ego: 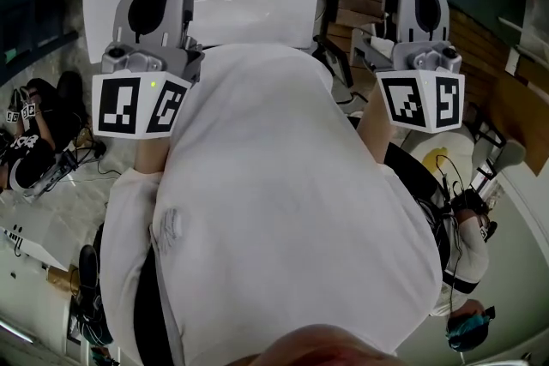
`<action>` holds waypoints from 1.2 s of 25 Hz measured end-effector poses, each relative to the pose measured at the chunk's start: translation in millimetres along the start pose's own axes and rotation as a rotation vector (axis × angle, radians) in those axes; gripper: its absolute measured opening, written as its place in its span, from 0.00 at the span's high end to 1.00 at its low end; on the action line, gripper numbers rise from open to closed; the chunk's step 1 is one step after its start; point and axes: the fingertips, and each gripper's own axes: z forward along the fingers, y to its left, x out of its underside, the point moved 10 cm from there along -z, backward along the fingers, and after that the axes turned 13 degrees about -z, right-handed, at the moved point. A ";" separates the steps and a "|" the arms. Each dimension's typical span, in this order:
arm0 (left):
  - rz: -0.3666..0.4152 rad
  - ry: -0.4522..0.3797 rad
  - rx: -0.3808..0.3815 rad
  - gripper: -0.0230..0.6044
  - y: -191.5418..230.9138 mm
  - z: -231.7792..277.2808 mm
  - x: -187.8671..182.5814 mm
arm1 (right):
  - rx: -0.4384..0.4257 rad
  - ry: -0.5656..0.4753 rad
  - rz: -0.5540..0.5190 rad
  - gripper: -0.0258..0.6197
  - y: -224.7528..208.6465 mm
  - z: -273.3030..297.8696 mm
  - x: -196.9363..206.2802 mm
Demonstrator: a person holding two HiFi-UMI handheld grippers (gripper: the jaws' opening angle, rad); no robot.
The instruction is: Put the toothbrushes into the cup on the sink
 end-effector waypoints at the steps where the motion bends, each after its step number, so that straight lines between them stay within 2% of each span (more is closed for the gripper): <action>1: 0.001 -0.002 0.004 0.97 -0.1 -0.4 -0.4 | 0.002 0.002 0.004 0.95 1.3 -4.9 -0.2; 10: 0.011 -0.007 0.038 0.97 1.7 -8.9 -1.3 | 0.055 0.073 0.004 0.95 10.9 -36.1 8.7; 21: -0.026 0.032 0.054 0.97 31.4 -12.7 2.4 | 0.041 0.089 0.011 0.95 48.5 -27.4 24.7; 30: 0.027 0.031 0.115 0.97 22.9 -8.4 0.1 | 0.074 0.105 0.016 0.95 47.9 -35.9 32.8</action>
